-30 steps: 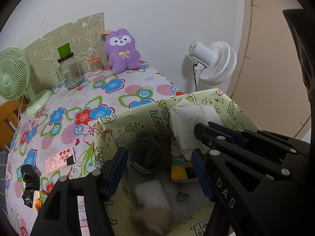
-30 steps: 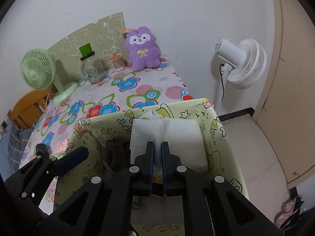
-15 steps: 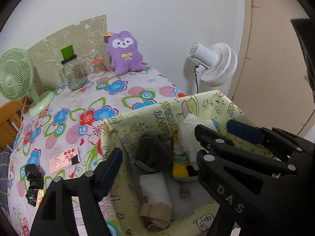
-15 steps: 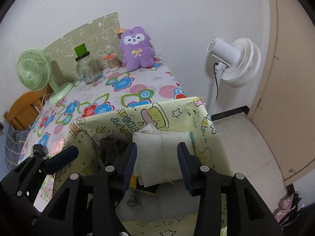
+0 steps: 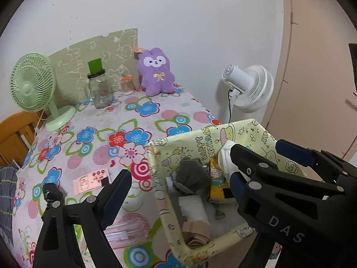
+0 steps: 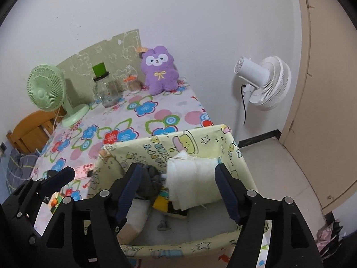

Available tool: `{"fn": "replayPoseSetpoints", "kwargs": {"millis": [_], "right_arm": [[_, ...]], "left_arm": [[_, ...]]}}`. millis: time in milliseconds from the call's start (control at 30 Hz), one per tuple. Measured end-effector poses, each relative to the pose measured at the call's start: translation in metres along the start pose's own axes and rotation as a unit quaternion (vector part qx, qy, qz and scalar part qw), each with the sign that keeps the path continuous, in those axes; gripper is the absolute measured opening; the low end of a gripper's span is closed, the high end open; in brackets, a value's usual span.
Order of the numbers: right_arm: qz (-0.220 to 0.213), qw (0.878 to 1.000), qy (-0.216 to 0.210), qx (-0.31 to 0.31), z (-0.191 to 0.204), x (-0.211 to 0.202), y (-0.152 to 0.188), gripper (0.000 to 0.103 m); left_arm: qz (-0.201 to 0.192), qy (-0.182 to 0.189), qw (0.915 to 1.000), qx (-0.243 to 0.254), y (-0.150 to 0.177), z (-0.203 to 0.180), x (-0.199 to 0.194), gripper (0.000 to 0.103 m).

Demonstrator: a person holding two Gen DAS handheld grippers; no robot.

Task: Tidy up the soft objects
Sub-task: 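Lower the white rolled item into the basket with the left tool while the right tool releases the tissue pack, then move both tools back over the bed toward the green tissue box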

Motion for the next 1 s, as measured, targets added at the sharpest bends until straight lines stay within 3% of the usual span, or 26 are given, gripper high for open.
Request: {"fn": "replayPoseSetpoints", "kwargs": {"millis": [267, 1000], "right_arm": [[-0.017, 1.000, -0.007, -0.016, 0.022, -0.014, -0.002, 0.089], [-0.047, 0.996, -0.038, -0.072, 0.103, -0.041, 0.001, 0.094]], "left_arm": [[-0.014, -0.004, 0.9997, -0.020, 0.001, 0.022, -0.014, 0.096], [-0.045, -0.030, 0.9962, -0.068, 0.012, 0.092, -0.051, 0.103]]}}
Point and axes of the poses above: each gripper's, at about its wrist camera, not at the fingertips, and x roughly the way its jaws point, z to its left, y to its underside, the point moved 3 cm from there along x, roughly the way its jaws point, and after that the axes turned 13 degrees about -y, right-handed, at the moved point
